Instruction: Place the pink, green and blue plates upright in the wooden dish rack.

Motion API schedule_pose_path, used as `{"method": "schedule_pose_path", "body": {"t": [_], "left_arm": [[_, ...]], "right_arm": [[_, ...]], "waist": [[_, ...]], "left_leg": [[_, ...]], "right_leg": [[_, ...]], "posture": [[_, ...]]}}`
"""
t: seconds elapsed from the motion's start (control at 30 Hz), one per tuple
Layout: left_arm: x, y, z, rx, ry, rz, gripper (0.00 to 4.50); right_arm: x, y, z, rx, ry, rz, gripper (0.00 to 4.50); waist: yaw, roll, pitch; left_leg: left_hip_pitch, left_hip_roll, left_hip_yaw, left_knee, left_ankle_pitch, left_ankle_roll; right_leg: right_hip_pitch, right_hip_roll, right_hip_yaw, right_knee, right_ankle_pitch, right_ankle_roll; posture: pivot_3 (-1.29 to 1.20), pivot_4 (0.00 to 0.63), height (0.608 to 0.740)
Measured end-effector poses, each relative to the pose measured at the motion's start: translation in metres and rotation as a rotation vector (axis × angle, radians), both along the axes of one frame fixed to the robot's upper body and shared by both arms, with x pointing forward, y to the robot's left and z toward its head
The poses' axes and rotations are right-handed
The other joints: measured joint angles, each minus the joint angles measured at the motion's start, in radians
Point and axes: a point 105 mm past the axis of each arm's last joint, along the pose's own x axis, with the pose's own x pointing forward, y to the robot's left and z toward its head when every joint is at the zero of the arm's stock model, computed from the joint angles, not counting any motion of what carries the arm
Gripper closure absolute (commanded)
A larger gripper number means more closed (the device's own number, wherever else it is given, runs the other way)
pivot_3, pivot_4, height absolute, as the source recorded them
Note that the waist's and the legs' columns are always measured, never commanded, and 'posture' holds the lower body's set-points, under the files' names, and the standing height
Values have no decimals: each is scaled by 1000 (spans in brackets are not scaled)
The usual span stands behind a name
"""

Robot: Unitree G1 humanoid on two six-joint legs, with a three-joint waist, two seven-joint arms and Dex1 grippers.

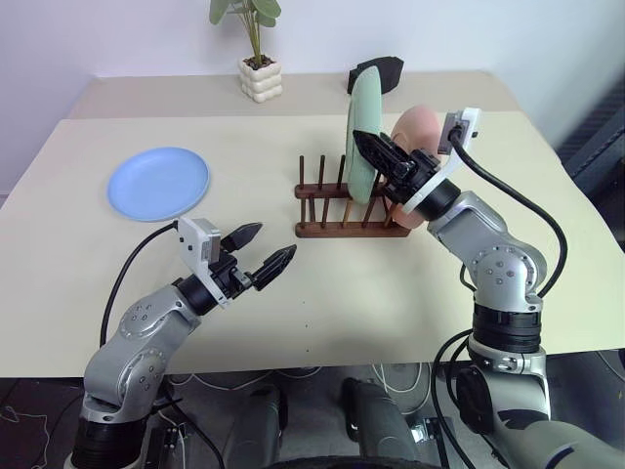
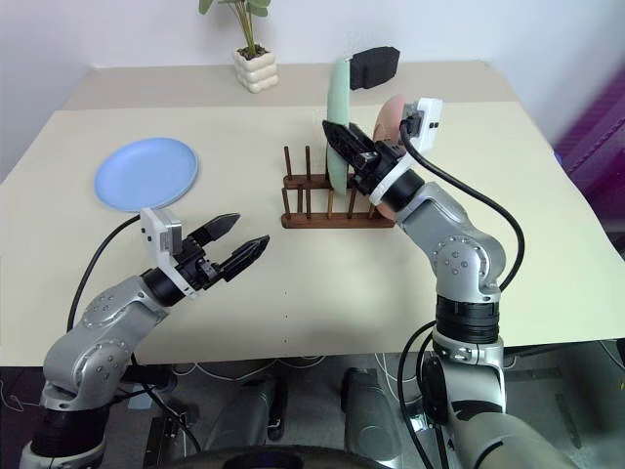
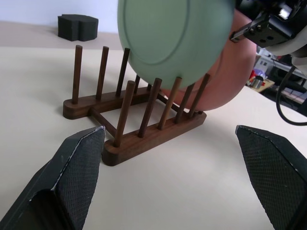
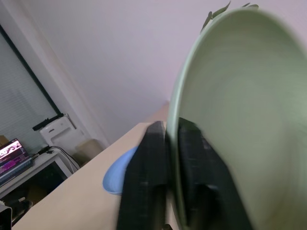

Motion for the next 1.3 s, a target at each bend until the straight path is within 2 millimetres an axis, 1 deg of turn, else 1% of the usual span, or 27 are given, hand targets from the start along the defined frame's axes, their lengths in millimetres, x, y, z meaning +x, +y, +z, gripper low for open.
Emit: {"method": "schedule_pose_path", "body": {"t": [0.17,0.67,0.9,1.13,1.2,1.3], "left_arm": [[0,0,0,2,-2,1,0],[1,0,1,3,-6,3,0],[1,-1,1,4,-8,2,0],[6,-1,5,-7,-19,14,0],[8,1,5,-9,-19,26,0],[8,2,6,-7,-21,32,0]], "right_arm": [[1,0,-1,0,7,-8,41],[3,-5,2,4,-3,-42,41],[4,-8,15,4,-43,-65,41],[2,-14,46,45,-150,-109,41],[2,-13,49,39,-162,-115,41],[2,-10,48,19,-166,-114,41]], "waist": [[0,0,0],[0,0,0],[0,0,0],[0,0,0],[0,0,0],[0,0,0]], "left_leg": [[0,0,0,0,0,0],[0,0,0,0,0,0],[-2,0,0,0,0,0],[-3,0,0,0,0,0],[-3,0,0,0,0,0],[-4,0,0,0,0,0]], "right_leg": [[0,0,0,0,0,0],[0,0,0,0,0,0],[-1,0,0,0,0,0],[-2,0,0,0,0,0],[-2,0,-1,0,0,0],[-3,0,-1,0,0,0]], "posture": [[0,150,736],[0,150,736],[0,150,736],[0,150,736],[0,150,736],[0,150,736]]}}
